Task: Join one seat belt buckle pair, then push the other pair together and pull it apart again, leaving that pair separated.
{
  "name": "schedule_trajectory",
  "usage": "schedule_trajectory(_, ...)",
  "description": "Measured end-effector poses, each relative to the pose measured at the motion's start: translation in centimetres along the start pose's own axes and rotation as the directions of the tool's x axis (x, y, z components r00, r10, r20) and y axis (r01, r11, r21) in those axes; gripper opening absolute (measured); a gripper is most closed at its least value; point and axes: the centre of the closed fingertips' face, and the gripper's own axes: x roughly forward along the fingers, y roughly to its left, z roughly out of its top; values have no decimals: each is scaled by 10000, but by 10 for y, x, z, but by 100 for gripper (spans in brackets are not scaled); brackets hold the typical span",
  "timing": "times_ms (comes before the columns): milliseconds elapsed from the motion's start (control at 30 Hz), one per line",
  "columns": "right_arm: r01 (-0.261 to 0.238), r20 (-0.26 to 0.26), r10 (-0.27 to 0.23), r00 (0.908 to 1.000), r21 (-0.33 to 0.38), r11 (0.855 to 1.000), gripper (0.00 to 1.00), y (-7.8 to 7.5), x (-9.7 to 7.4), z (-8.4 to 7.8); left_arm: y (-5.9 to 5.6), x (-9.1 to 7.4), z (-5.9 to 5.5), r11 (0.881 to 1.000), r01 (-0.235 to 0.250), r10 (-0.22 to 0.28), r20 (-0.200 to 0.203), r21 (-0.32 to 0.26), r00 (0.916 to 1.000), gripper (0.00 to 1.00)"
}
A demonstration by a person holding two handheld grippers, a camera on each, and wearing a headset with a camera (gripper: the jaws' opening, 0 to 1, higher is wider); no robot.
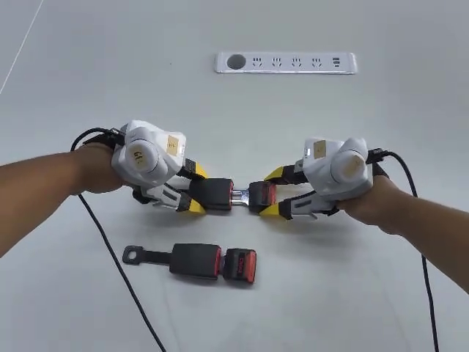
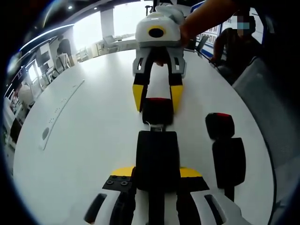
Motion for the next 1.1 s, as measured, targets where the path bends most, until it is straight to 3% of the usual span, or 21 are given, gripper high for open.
schedule_trajectory(433, -97, 55, 95, 9999, 430, 9990, 32, -2, 4, 0, 0, 1, -1, 10000, 9, -8, -174, 56, 9998, 33)
schedule_trajectory(633, -128, 198, 119, 9997, 484, 9987, 32, 0, 14, 8, 0, 1, -1, 10000, 42, -40, -263, 45, 9996, 33)
schedule_trajectory(1100, -13, 4, 13, 10000, 760, 9971, 32, -2, 19, 10, 3, 2, -4, 9999, 123, -121, -399, 51, 9991, 32)
